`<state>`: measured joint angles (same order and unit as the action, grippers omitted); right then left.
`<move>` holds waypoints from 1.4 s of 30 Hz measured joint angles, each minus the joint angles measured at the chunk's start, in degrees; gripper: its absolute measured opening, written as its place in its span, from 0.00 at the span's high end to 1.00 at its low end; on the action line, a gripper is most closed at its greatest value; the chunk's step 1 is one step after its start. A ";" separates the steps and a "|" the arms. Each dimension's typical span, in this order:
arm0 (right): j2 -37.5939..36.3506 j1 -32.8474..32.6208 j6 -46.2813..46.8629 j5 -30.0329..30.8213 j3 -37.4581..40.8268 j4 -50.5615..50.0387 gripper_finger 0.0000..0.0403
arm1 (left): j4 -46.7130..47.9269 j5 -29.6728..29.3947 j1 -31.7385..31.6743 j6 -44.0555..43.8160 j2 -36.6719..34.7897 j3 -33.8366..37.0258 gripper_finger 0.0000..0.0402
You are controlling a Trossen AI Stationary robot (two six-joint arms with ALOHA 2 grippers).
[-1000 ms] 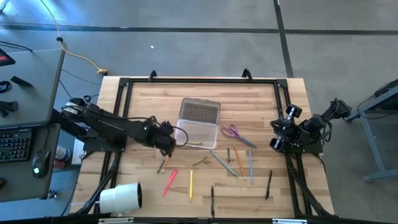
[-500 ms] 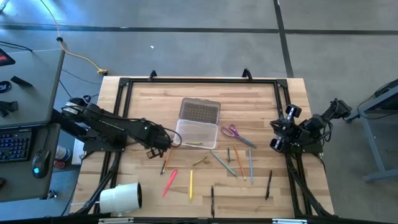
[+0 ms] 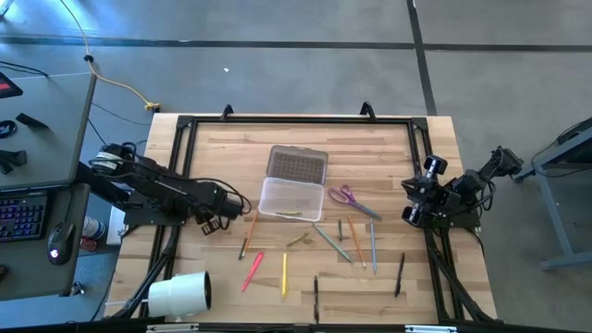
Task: Pick & place school supplies into a supply box
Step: Put the green crayon into the black supply box
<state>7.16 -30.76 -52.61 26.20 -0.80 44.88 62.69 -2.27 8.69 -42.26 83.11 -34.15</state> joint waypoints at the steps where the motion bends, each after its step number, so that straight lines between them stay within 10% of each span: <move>1: 0.00 0.02 -0.17 0.00 0.00 0.00 1.00 | -0.44 0.25 -0.32 0.56 -0.07 0.31 0.59; 19: 0.00 0.00 -0.58 0.00 0.00 0.02 1.00 | -8.16 1.90 -3.61 8.85 -0.09 -2.91 0.94; 42: 0.00 0.01 -1.46 0.28 0.00 0.42 1.00 | -20.11 -1.92 -4.17 12.08 0.09 -9.47 0.84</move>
<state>7.16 -30.76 -54.06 26.48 -0.80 45.30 42.58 -4.19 4.51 -30.18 83.20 -43.62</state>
